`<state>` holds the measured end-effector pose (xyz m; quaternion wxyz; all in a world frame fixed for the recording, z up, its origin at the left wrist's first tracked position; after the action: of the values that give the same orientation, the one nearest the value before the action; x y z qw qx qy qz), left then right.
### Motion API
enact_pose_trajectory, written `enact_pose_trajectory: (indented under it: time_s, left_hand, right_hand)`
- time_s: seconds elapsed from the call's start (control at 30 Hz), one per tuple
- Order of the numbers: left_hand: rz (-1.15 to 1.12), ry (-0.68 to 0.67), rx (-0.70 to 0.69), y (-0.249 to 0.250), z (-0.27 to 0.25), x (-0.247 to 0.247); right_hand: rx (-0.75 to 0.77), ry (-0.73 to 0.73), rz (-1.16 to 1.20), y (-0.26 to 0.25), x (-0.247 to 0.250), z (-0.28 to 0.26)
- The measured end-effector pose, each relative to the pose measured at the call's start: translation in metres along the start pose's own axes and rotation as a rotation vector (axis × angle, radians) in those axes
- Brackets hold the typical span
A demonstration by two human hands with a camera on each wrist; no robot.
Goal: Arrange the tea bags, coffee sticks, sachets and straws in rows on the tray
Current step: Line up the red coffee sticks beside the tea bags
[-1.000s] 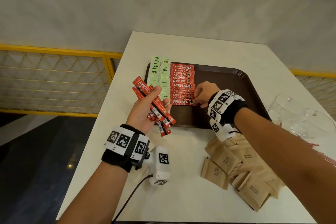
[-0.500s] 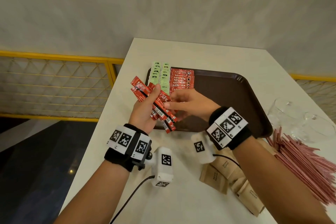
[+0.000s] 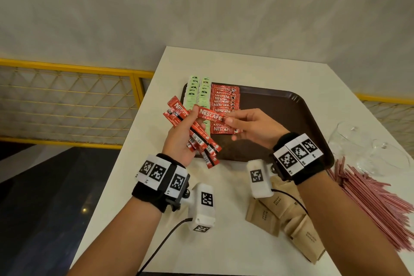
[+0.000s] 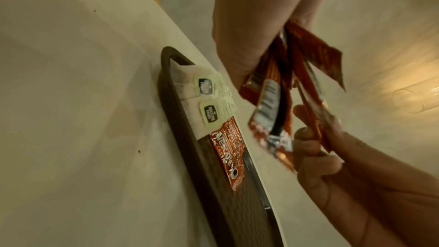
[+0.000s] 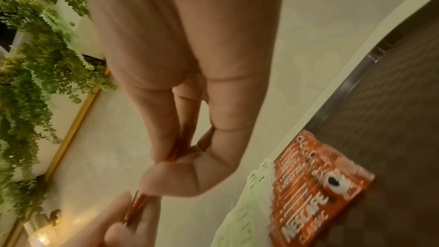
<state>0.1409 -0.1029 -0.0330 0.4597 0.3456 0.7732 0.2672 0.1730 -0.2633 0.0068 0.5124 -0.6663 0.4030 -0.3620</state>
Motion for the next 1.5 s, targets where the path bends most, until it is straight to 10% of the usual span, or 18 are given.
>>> enact_pose_trajectory:
  time_s: [0.2, 0.4, 1.5]
  left_hand:
    - [-0.052, 0.062, 0.003, 0.009, -0.003, 0.009]
    - [-0.076, 0.052, 0.011, 0.006, -0.003, 0.011]
    - [-0.119, 0.002, 0.049, 0.000, 0.004, 0.010]
  right_hand:
    - [-0.158, 0.230, -0.424, 0.006, 0.052, 0.010]
    - [-0.295, 0.140, -0.799, 0.024, 0.051, 0.033]
    - [-0.165, 0.169, -1.023, 0.025, 0.034, 0.062]
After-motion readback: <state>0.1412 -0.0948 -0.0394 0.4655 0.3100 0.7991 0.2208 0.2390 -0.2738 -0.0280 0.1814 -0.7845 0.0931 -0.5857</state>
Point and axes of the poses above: each hand's wrist, its own z-axis towards the middle knuckle, its own x-axis out of the back of the hand, y = z × x, the point moved 4 cm from there along z, towards the middle knuckle, and after that the axes turned 5 degrees about y, right-handed, at the moved point
